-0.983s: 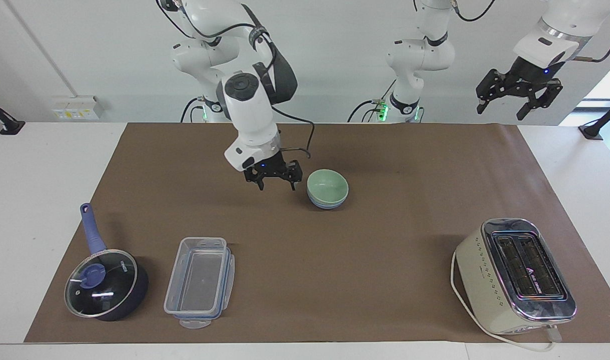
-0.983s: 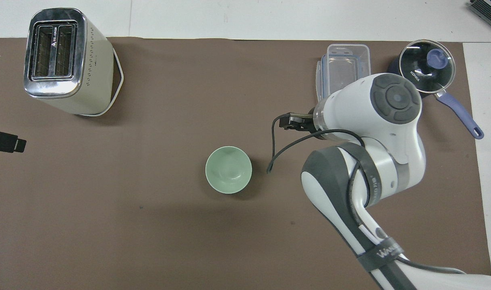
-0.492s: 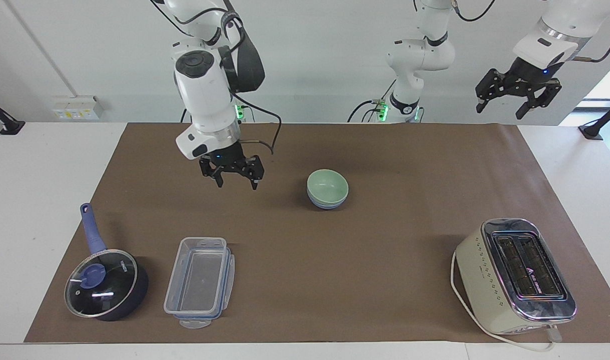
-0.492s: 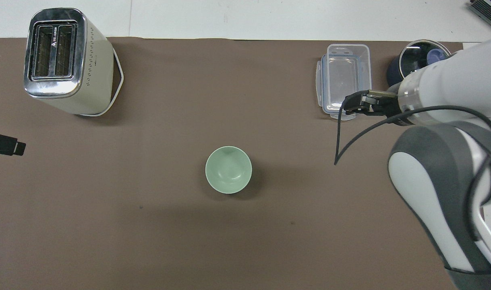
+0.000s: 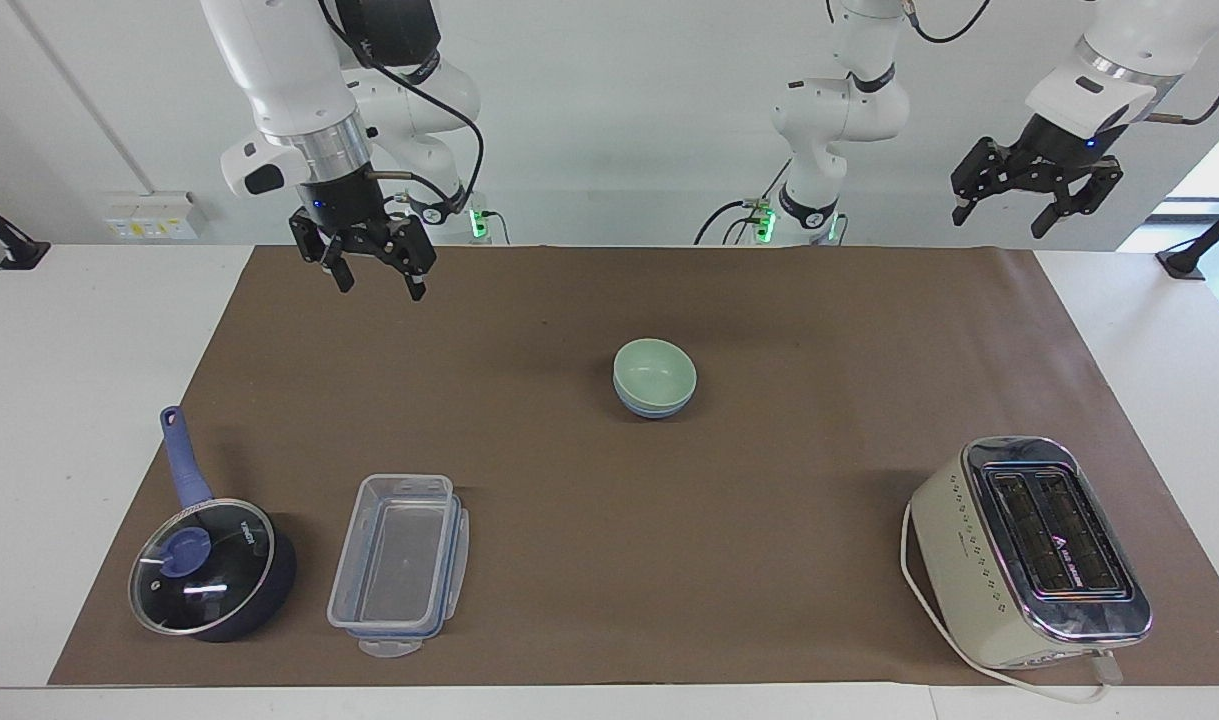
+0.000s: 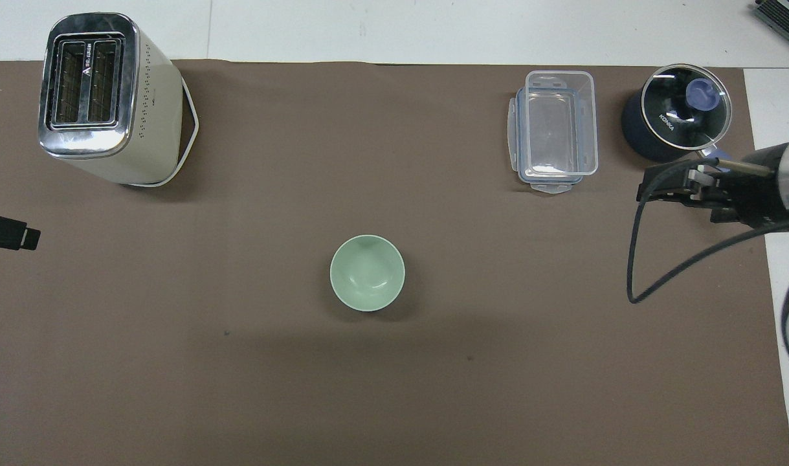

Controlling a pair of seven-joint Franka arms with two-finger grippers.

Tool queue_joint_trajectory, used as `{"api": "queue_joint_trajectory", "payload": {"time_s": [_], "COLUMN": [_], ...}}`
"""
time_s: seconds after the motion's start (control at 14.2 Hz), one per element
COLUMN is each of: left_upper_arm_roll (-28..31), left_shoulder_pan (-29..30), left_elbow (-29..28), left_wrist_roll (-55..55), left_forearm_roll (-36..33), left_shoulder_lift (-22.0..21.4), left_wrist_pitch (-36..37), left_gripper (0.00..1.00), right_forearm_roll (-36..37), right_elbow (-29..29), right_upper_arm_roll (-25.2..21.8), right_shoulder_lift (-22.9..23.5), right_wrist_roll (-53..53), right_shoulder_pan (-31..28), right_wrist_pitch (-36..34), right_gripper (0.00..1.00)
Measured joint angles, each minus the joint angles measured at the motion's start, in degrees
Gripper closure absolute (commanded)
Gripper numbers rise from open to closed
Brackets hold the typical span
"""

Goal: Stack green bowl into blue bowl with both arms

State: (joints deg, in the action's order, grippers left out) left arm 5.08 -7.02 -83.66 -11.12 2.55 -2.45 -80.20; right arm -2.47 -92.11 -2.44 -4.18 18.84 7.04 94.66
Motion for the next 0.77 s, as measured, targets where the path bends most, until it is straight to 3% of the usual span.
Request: {"api": "queue_joint_trajectory", "payload": {"time_s": [0.28,0.77], "left_upper_arm_roll": [0.0,0.0], "left_shoulder_pan": [0.0,0.0], "left_elbow": [0.0,0.0], "left_wrist_roll": [0.0,0.0], "left_forearm_roll": [0.0,0.0], "left_shoulder_lift": [0.0,0.0], "left_wrist_pitch": [0.0,0.0], "left_gripper": [0.0,0.0], "right_forearm_roll": [1.8,2.4], "right_elbow": [0.3,-0.7], "right_upper_arm_roll": [-0.1,-0.2], "right_shoulder_lift": [-1.6,-1.7], "right_wrist_roll": [-8.4,-11.1], "right_shoulder_pan": [-3.3,-4.0], "right_wrist_pitch": [-3.8,-5.1], "right_gripper": [0.0,0.0]}}
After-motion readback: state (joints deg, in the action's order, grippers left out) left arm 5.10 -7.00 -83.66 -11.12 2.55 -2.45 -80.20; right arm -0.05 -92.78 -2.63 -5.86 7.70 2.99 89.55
